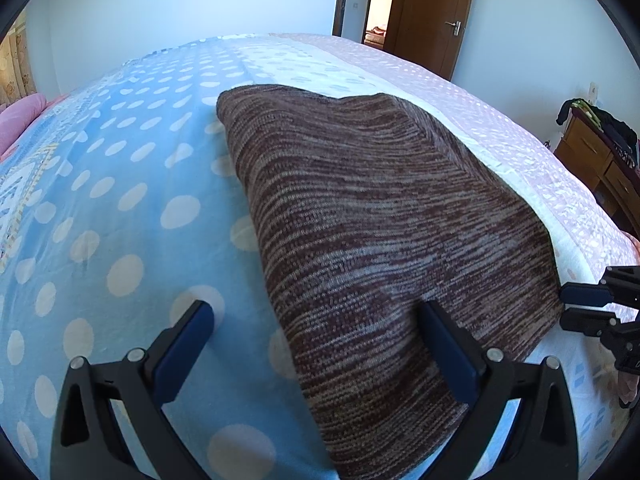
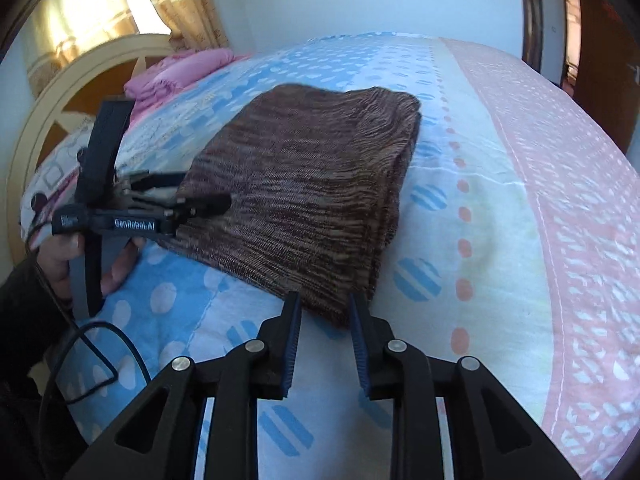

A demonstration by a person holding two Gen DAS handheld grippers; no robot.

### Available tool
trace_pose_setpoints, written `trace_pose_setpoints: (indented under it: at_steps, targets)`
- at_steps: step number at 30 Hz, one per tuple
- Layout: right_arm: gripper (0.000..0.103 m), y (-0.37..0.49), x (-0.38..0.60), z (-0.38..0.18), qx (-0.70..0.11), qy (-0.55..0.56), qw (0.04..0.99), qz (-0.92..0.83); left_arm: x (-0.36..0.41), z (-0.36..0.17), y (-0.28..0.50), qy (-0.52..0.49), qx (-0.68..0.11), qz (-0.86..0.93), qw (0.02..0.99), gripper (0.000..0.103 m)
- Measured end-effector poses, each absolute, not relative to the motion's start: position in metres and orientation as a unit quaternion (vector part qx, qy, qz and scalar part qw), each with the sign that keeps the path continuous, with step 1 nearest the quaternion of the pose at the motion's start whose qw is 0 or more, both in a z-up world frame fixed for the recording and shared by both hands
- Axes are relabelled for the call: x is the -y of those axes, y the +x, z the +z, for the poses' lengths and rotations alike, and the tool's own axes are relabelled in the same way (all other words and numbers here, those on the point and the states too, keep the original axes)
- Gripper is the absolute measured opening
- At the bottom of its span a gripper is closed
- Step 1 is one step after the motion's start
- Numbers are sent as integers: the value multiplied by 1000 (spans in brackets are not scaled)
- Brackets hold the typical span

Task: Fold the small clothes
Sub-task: 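Grasp the folded sweater's end with the right gripper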

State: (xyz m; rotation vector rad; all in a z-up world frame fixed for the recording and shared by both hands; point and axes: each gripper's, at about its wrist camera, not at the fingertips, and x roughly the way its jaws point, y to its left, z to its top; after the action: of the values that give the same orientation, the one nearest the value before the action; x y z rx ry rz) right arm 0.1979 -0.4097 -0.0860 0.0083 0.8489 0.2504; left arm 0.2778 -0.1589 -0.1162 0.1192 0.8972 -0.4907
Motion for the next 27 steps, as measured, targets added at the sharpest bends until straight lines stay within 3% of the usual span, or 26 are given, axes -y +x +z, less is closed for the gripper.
trace_pose_setpoints:
  at_steps: [8, 11, 12, 13, 15, 24, 27]
  targets:
    - [27, 241, 419, -48, -358, 17, 929, 94, 150, -97, 265, 56, -384, -211, 897, 103]
    - [27, 277, 418, -50, -374, 36, 921, 101, 148, -85, 265, 61, -362, -200, 909, 103]
    - [39, 289, 420, -51, -377, 46, 919, 103, 149, -84, 268, 62, -366, -202, 907, 103]
    - [57, 302, 422, -51, -378, 50, 919, 101, 150, -84, 271, 61, -369, -205, 904, 103]
    - [65, 324, 431, -57, -375, 63, 920, 94, 154, -89, 280, 60, -381, -205, 900, 103]
    - [62, 375, 470, -90, -393, 161, 899, 104, 159, -113, 304, 38, -439, -222, 870, 103]
    - [55, 386, 475, -93, -387, 189, 895, 115, 158, -116, 307, 31, -443, -228, 867, 103]
